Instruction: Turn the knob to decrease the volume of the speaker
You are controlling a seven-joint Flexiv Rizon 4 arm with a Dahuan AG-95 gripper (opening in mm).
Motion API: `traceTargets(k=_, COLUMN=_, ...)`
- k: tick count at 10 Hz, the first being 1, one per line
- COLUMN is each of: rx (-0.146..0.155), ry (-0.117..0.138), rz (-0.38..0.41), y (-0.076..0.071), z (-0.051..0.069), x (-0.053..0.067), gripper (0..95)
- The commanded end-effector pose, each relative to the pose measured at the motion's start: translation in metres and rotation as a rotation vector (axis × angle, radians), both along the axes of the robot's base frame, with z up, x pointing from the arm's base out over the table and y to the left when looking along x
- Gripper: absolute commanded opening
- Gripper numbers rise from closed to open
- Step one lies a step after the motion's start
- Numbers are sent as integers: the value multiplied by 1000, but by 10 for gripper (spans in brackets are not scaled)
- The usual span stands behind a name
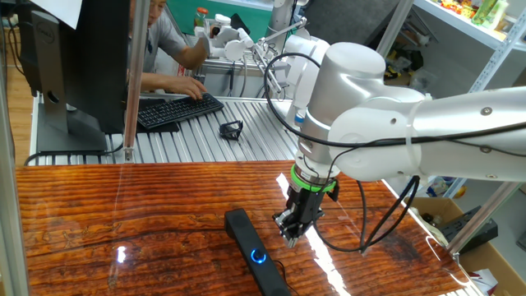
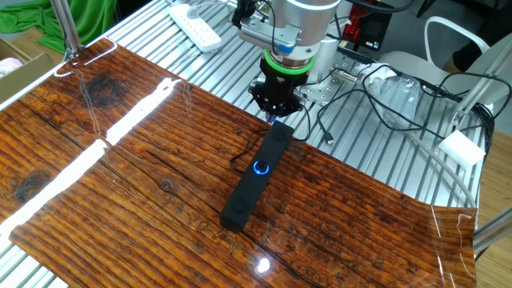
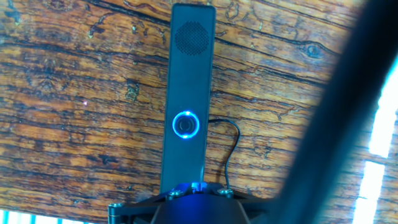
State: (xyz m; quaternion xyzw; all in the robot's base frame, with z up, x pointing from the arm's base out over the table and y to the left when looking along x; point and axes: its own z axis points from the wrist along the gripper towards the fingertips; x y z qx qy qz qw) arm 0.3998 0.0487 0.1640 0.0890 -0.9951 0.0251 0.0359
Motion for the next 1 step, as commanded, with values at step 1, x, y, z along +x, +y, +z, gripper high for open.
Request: traceTargets(k=1, rx=-5, ry=1, rz=-1, y=-1, z=-1, x=2, gripper=0)
